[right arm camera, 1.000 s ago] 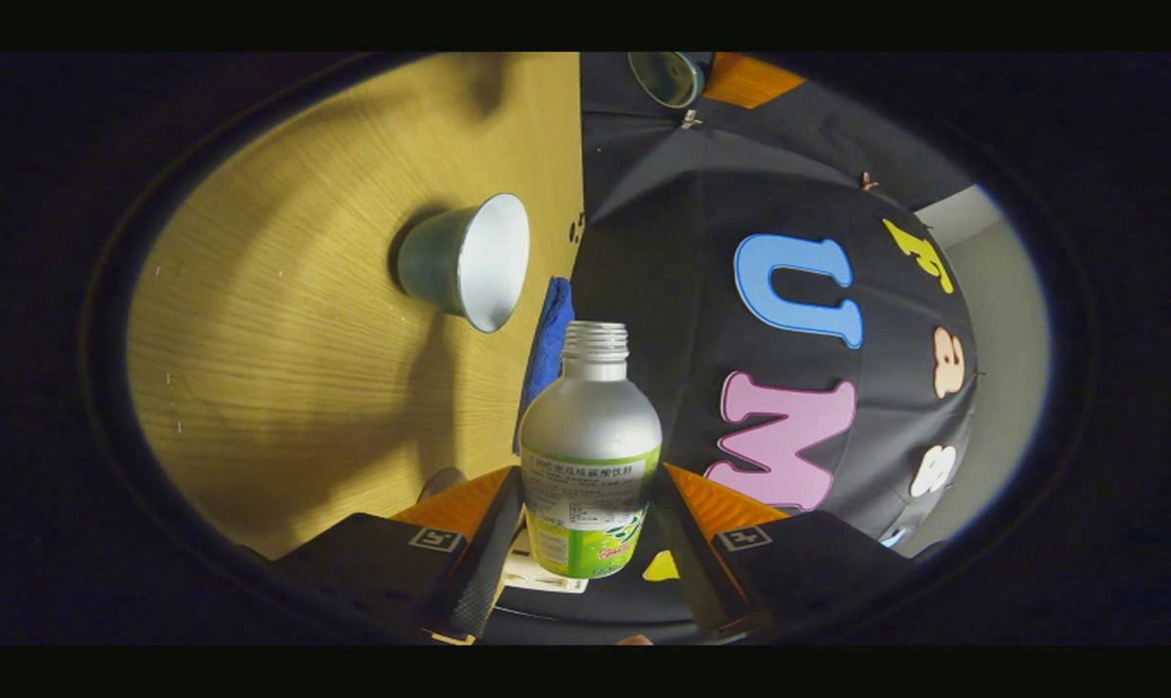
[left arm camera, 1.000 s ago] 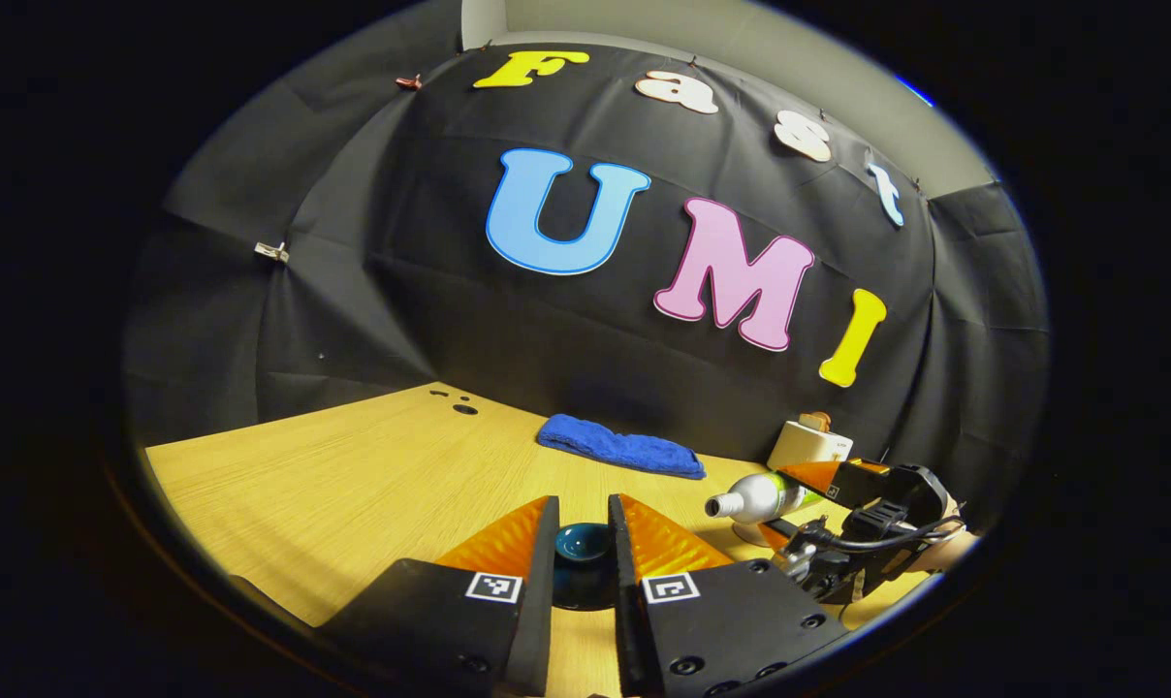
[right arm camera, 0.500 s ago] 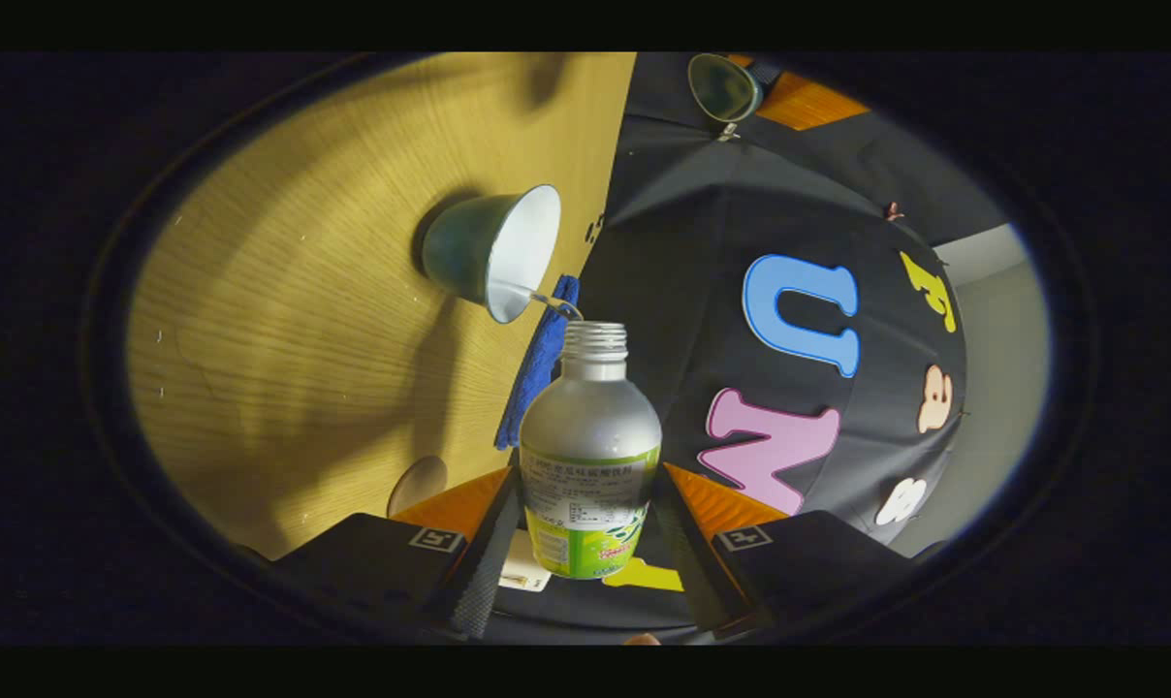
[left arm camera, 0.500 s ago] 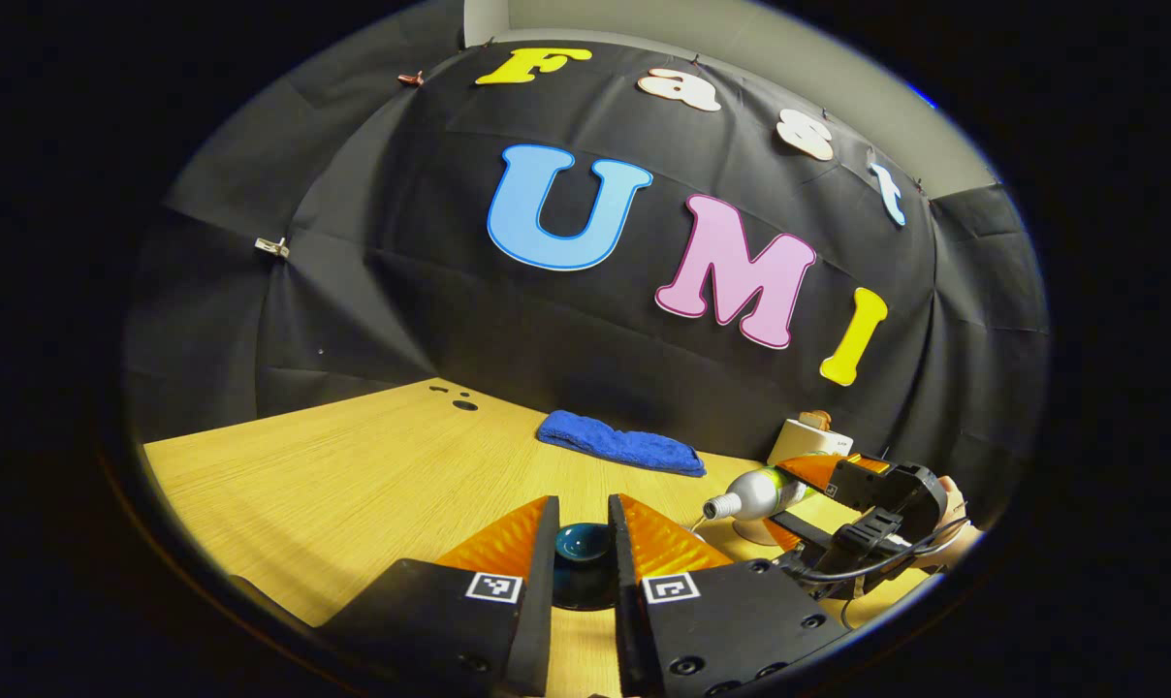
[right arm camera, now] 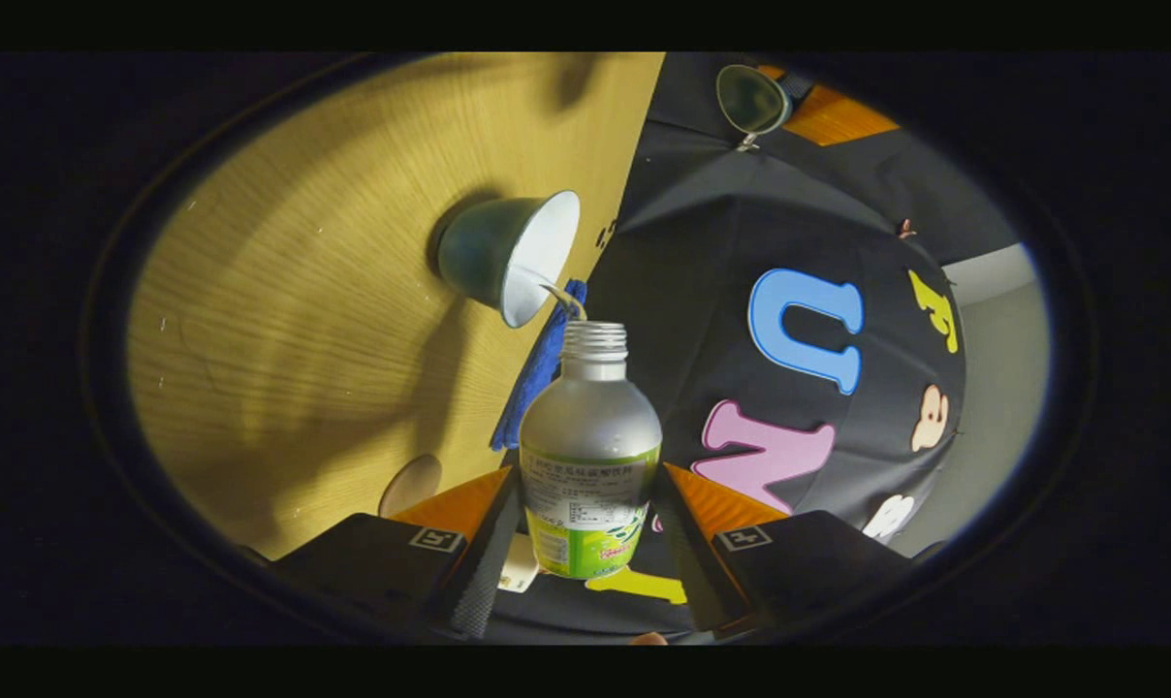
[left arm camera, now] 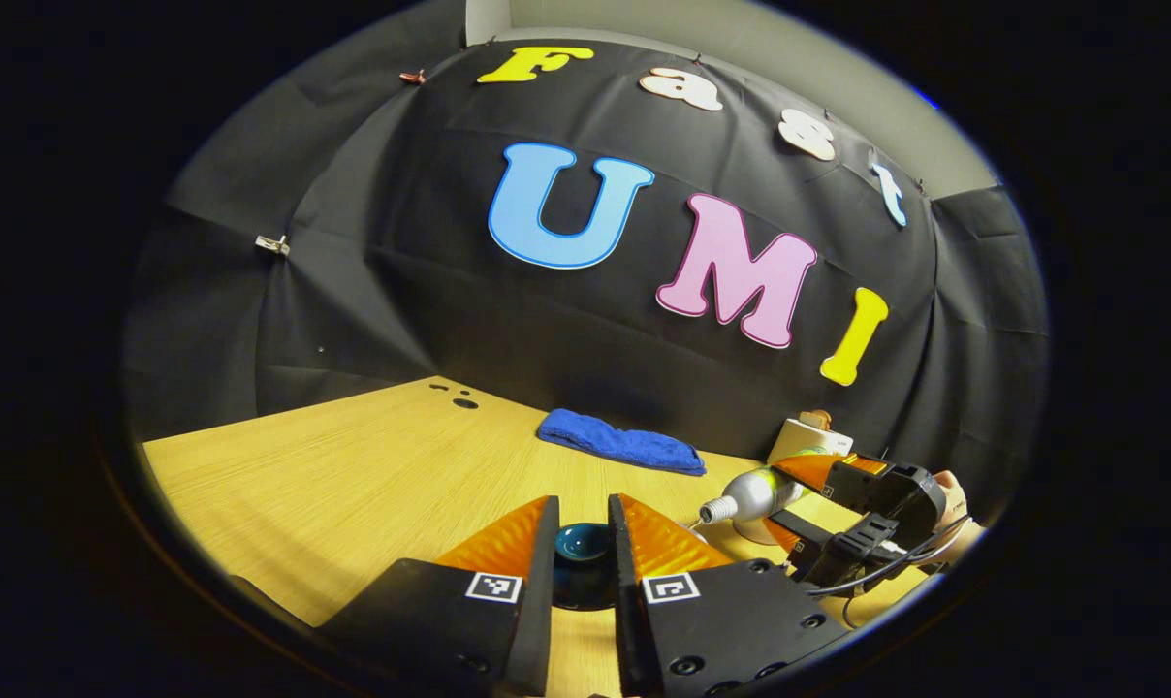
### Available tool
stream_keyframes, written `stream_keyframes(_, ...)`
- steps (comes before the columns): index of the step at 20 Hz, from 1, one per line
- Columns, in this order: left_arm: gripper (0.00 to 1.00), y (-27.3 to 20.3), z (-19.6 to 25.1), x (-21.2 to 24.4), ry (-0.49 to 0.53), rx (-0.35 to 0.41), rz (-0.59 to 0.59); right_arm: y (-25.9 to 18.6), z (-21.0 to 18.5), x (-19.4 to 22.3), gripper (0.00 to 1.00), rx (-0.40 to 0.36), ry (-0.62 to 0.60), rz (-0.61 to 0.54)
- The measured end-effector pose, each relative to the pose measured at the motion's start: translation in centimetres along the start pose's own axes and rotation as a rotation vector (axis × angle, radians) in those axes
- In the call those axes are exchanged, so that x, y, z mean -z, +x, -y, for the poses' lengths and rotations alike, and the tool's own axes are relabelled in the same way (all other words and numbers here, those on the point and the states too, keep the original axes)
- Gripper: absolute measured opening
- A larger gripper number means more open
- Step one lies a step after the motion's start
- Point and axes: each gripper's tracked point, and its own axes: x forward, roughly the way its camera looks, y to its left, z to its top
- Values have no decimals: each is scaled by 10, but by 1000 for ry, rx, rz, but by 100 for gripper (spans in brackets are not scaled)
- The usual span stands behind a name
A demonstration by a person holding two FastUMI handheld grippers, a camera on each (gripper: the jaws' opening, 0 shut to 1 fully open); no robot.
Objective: Open the teacup lid with one hand, grasp the water bottle and pour water into the teacup with the other hand; after pouring, place the water bottle on the coaster and then close the teacup lid.
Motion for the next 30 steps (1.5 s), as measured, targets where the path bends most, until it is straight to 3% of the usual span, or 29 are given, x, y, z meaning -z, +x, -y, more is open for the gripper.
stream_keyframes(13,31,0,2,2,-18,12,-8,1,19,4,79,32,-124,17)
stream_keyframes(19,31,1,1,4,-19,13,-13,3,39,3,79,81,-183,30)
stream_keyframes(20,31,1,2,3,-22,13,-14,2,44,3,82,90,-197,32)
stream_keyframes(25,31,1,1,4,-25,14,-15,1,50,3,79,128,-273,64)
stream_keyframes(26,31,1,1,4,-27,16,-15,1,52,2,82,137,-292,68)
stream_keyframes(30,31,1,1,4,-28,15,-16,2,60,4,75,170,-342,76)
